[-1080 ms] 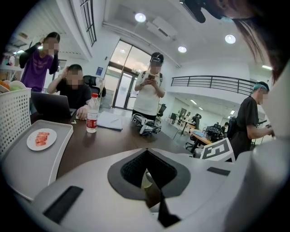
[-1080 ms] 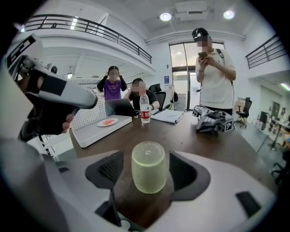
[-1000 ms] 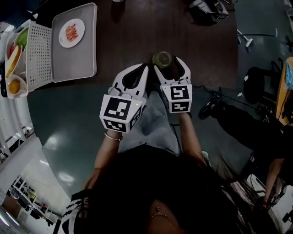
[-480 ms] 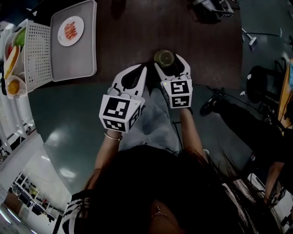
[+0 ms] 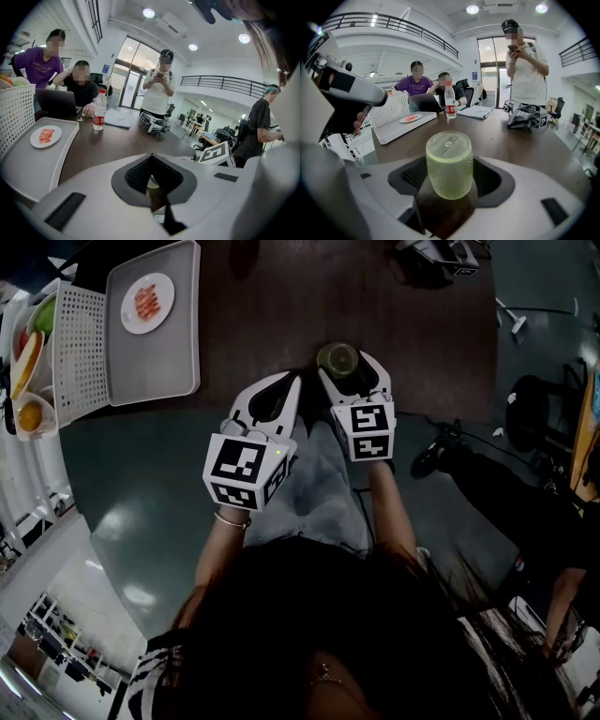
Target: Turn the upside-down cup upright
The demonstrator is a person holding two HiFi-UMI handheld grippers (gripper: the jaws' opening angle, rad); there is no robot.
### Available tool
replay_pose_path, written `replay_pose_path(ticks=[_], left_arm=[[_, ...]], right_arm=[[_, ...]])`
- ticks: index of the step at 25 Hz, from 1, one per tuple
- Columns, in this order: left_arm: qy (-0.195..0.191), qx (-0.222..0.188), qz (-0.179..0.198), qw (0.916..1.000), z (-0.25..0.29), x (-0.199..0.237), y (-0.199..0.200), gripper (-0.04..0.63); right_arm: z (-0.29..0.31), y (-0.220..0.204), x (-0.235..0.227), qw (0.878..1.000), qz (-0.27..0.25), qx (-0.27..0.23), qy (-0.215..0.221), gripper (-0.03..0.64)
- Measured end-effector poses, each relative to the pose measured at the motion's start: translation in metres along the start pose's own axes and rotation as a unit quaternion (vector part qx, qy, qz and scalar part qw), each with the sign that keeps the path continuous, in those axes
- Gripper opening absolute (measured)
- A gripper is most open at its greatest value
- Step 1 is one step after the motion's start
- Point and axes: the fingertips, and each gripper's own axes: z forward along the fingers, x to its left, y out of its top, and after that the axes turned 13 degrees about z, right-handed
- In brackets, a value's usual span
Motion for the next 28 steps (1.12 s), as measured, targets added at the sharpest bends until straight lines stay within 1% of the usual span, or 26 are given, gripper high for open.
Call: replay_pose_path(ticks=[7,16,28], left_arm=[[0.004,-0.007,0.001,1.0,-0.009,0.0,0.004,0.003],[-0.002,-0.026,0.017,0.9995,-0.023,-0.01,0.022,0.003],[-0.004,-0.047,0.034,0.9983,-0.042,-0.017,0.039,0.003]], right_arm=[[-0.012,0.012,0.004,1.0,0.009,-0.014,0.006,0.311],[-0.042,0.037,0.015,0.999,0.009,-0.04,0.013,0.311],[-0.088,0.076,0.034,0.996,-0.006,-0.085,0.022,0.311]])
